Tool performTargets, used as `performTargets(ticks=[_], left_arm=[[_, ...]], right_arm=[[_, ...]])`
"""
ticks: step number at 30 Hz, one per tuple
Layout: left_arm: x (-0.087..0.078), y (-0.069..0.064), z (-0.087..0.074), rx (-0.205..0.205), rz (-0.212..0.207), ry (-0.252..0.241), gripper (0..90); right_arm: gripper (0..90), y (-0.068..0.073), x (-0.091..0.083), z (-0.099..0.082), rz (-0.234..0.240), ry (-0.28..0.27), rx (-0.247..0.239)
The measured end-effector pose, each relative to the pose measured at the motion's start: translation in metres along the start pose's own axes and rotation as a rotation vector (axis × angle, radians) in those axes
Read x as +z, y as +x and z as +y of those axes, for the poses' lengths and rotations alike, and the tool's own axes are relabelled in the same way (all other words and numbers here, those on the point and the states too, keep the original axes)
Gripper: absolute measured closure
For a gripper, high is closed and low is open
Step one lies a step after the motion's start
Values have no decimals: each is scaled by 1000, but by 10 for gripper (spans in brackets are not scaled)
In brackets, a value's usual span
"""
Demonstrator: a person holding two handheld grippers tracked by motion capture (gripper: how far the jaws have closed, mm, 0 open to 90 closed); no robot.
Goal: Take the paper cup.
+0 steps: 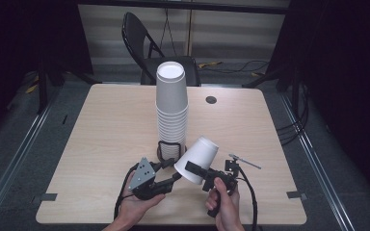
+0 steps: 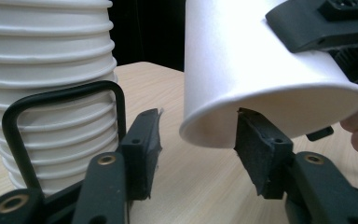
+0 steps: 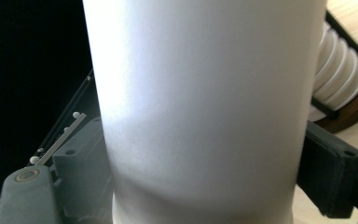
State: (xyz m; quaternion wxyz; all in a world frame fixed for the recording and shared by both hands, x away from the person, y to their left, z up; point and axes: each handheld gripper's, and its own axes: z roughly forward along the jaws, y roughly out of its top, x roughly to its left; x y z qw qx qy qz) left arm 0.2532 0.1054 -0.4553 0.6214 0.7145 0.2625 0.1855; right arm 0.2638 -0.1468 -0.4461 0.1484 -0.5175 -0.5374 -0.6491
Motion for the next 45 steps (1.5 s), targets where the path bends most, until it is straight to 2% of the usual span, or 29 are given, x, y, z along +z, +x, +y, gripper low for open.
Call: performTargets(ticks=[4,6,9,14,17,23,25,27,29,31,33,35,37,39,41,45], left_arm=[[2,0,-1,19,9,-5,536],[4,-2,-3,50,28,-2,550],[5,-3,-4,62,37,0,560],[11,0,-3,46,53,9,564],[11,0,-5,50,55,4,551],[11,-2,-8,55,55,-9,586],[11,-3,-8,55,58,-13,600],[10,-3,-7,36,55,-6,672],[10,-2,-7,29,61,0,703],[10,-3,-7,37,59,1,739],[9,-2,-6,31,54,-1,762],[9,-2,-5,49,53,-5,781],[8,-2,-5,45,57,-5,800],[8,-2,-6,43,52,-2,816],[8,-3,-5,35,45,4,822],[6,-2,-4,14,31,15,832]], right_arm=[[145,0,1,-1,8,6,21],[145,0,3,-2,17,16,31],[145,0,5,-5,22,31,45],[144,2,7,-7,26,46,65],[144,3,8,-9,24,59,67],[144,3,12,-12,20,84,84],[144,4,14,-13,20,92,74],[144,5,16,-14,13,101,67],[142,5,17,-15,-4,118,53],[132,5,20,-16,-8,135,67],[112,4,21,-17,-7,149,58],[101,3,21,-16,8,157,48],[95,4,20,-15,5,155,46],[90,5,20,-14,-16,148,8],[85,6,19,-13,-23,142,-7],[89,5,16,-9,-17,125,-5]])
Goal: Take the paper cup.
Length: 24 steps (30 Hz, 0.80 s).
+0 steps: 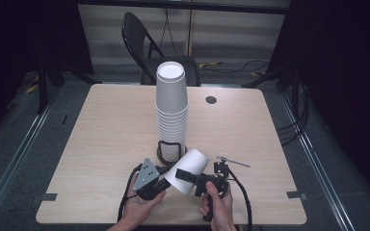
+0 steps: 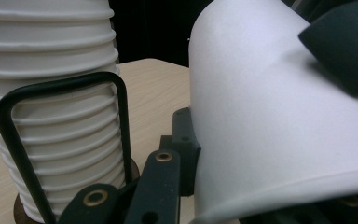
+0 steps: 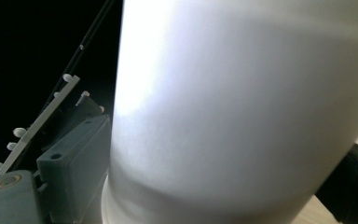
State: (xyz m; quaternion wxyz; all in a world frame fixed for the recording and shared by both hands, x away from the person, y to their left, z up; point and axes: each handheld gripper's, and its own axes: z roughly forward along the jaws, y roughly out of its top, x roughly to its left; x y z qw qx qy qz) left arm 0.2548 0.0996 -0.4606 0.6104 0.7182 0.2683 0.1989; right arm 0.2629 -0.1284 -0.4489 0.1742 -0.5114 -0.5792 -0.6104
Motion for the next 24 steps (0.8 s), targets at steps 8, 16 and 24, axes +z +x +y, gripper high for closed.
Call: performTargets(ticks=[8,16,24], left_arm=[[-3,-4,0,-20,-61,43,842],[-8,-1,3,-67,-100,140,850],[-19,9,11,-99,-105,223,855]], right_arm=[[113,-1,-19,15,-70,-78,-99],[126,-2,-29,24,-122,-122,-186],[126,4,-43,32,-162,-127,-378]])
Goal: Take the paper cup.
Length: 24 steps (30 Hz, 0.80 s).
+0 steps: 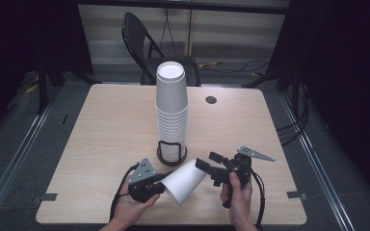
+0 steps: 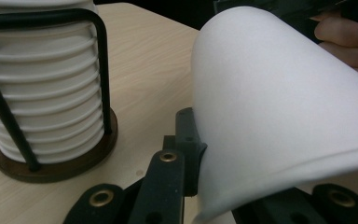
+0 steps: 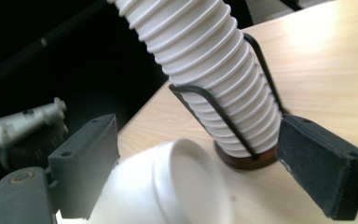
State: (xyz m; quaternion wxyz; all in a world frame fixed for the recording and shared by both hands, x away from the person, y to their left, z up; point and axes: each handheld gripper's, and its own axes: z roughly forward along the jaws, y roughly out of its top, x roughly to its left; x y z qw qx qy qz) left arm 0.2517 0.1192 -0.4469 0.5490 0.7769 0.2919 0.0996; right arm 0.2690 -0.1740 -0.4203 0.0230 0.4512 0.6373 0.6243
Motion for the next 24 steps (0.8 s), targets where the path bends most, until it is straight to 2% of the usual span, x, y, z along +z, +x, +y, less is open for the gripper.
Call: performTargets(ticks=[1,4,7,10,12,14,18,19,20,21,24], left_arm=[[-2,1,1,-6,0,5,855],[-5,4,4,-3,7,39,855],[-7,7,6,-29,12,71,856],[-6,10,9,-47,2,104,857],[-5,13,12,-56,-17,134,857],[-5,12,14,-22,-5,169,857],[-5,13,19,18,19,214,857],[-5,14,19,12,13,223,857],[-5,16,21,15,25,245,858],[-5,17,22,12,28,253,858],[-4,25,27,-49,20,282,857]], right_arm=[[126,0,-2,0,-1,-4,-20],[126,0,-6,-3,38,8,-66],[130,0,-6,-6,55,29,-87],[133,1,-7,-8,50,46,-145],[134,2,-7,-10,35,61,-164],[132,4,-7,-12,19,32,-218],[131,9,-4,-19,20,64,-309],[131,11,-3,-21,15,70,-334],[132,12,-3,-22,13,74,-352],[137,13,-3,-24,12,88,-378],[131,16,-2,-27,1,111,-430]])
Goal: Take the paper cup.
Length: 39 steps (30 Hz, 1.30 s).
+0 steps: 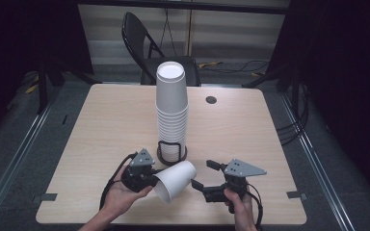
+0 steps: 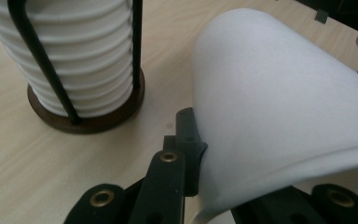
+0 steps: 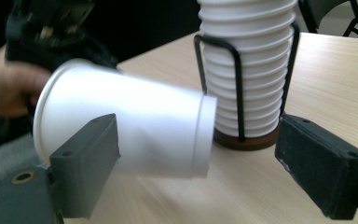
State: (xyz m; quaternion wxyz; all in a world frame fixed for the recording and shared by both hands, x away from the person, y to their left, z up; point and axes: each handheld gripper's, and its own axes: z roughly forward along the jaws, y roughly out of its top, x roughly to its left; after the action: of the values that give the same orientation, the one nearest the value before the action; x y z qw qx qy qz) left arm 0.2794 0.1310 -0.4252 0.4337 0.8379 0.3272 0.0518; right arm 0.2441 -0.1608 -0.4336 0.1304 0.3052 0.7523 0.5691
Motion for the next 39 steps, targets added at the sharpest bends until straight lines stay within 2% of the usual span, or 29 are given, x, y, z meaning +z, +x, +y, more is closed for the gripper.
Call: performTargets(ticks=[2,3,6,7,10,12,14,18,19,25,27,29,31,34,39], left_arm=[[-3,5,5,-15,-14,9,857],[-4,6,7,-22,-23,22,858],[-5,5,14,-9,-12,54,858],[-5,6,16,-7,-13,72,858],[-3,8,20,-9,-20,125,858],[0,9,21,-11,-20,154,859],[4,7,21,-5,-24,179,859],[12,4,22,10,-26,244,859],[13,4,22,13,-21,248,859],[16,0,27,26,-10,285,860],[17,-1,29,29,-6,297,860],[18,-2,30,29,-4,310,861],[20,-3,32,25,-12,325,861],[23,-6,34,44,-8,333,861],[26,-9,37,45,-8,352,862]], right_arm=[[130,3,2,-1,-17,19,-30],[130,4,3,-2,-9,30,-39],[133,6,7,-5,1,46,-50],[134,8,8,-5,-14,54,-70],[134,12,8,-8,-46,70,-148],[136,14,9,-10,-53,89,-187],[138,19,11,-12,-43,120,-245],[138,27,17,-13,-65,160,-362],[137,30,19,-12,-82,172,-413],[136,39,28,-16,-87,252,-589],[136,43,31,-17,-106,269,-633],[136,44,32,-17,-102,265,-645],[138,46,34,-17,-116,260,-660],[137,48,38,-16,-134,267,-676],[110,52,44,-18,-120,269,-720]])
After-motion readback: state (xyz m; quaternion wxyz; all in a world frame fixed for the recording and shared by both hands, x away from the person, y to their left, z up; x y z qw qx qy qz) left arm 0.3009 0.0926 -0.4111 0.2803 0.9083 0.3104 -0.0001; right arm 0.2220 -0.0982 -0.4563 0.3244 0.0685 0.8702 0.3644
